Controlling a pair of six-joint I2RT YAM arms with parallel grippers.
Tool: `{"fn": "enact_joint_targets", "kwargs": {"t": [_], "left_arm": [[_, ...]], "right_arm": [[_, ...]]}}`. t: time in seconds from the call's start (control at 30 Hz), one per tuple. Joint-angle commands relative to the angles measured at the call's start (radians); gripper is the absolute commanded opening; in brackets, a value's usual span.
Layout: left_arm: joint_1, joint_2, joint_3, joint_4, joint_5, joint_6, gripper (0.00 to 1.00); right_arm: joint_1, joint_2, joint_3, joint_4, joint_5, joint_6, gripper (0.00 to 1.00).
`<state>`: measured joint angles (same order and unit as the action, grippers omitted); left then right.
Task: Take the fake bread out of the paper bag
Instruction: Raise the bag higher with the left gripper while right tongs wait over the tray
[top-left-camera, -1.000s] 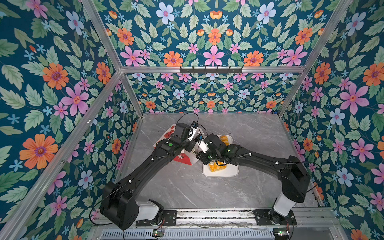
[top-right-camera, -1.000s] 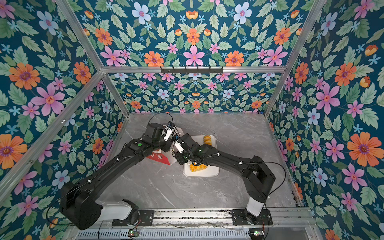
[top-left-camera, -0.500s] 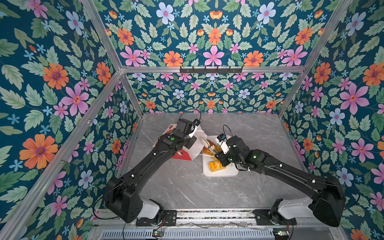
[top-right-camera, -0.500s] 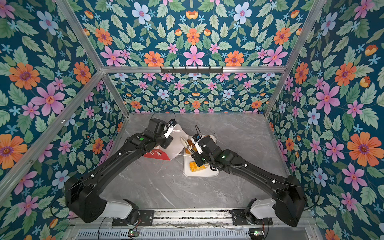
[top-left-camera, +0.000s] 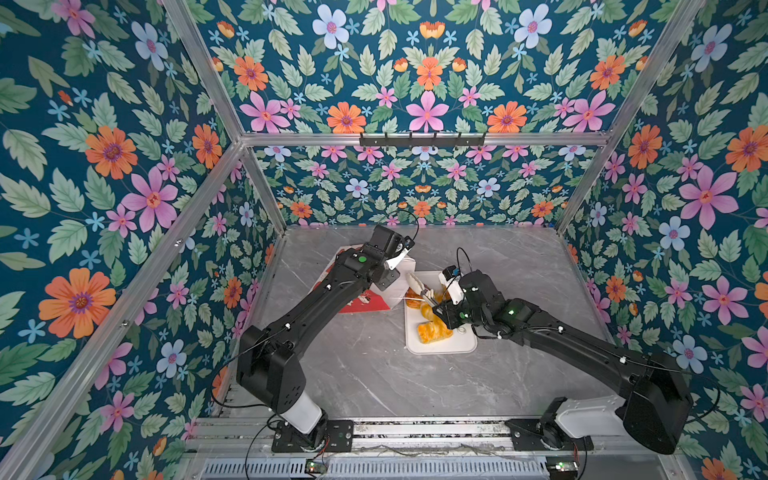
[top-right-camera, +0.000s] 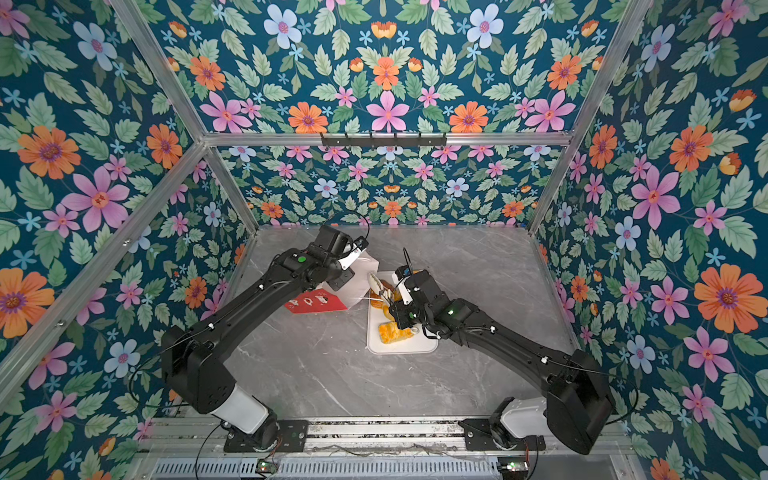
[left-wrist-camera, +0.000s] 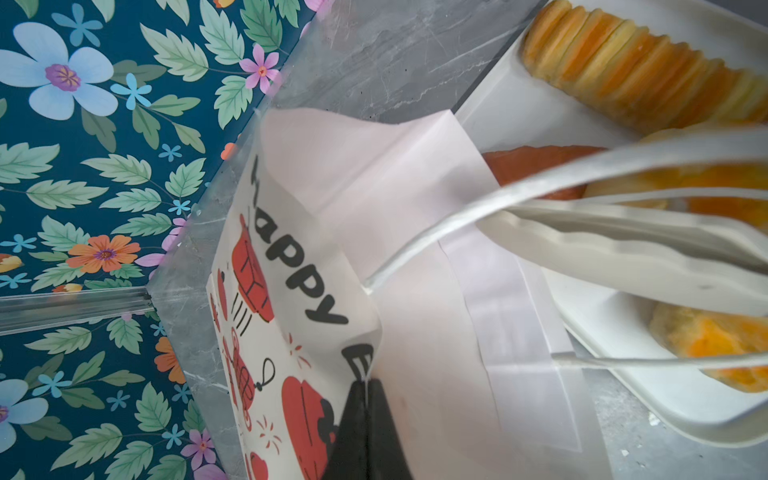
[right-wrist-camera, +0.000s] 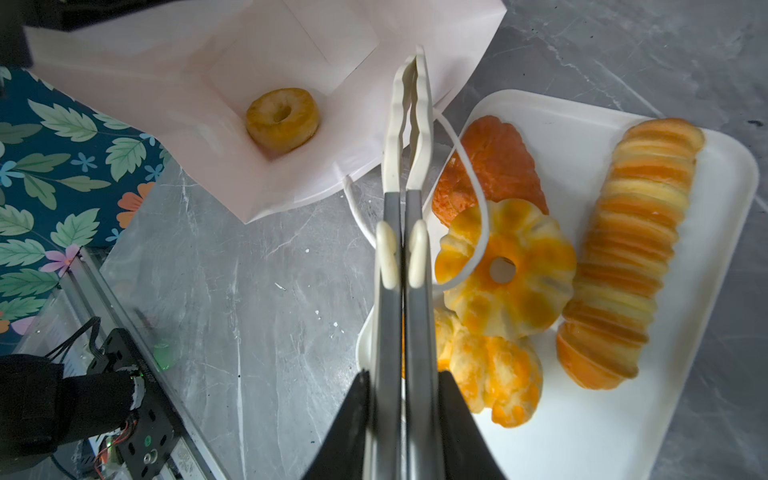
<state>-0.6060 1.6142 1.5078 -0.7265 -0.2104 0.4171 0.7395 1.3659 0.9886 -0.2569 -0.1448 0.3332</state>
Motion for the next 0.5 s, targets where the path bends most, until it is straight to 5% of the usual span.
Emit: {"fn": "enact_joint_targets", "kwargs": {"t": [0.0, 0.47], "left_arm": [[-0.002, 0.022, 0.037, -0.016, -0.013, 0.024, 0.0], [-0.014, 0.233, 0.324, -0.127, -0.049, 0.106, 0.0]], "right_arm": [[0.002, 0.026, 0.008, 0.025, -0.099, 0.004, 0.06], [0.003, 0.116, 0.018, 0.064, -0.355, 0.102, 0.08]]}}
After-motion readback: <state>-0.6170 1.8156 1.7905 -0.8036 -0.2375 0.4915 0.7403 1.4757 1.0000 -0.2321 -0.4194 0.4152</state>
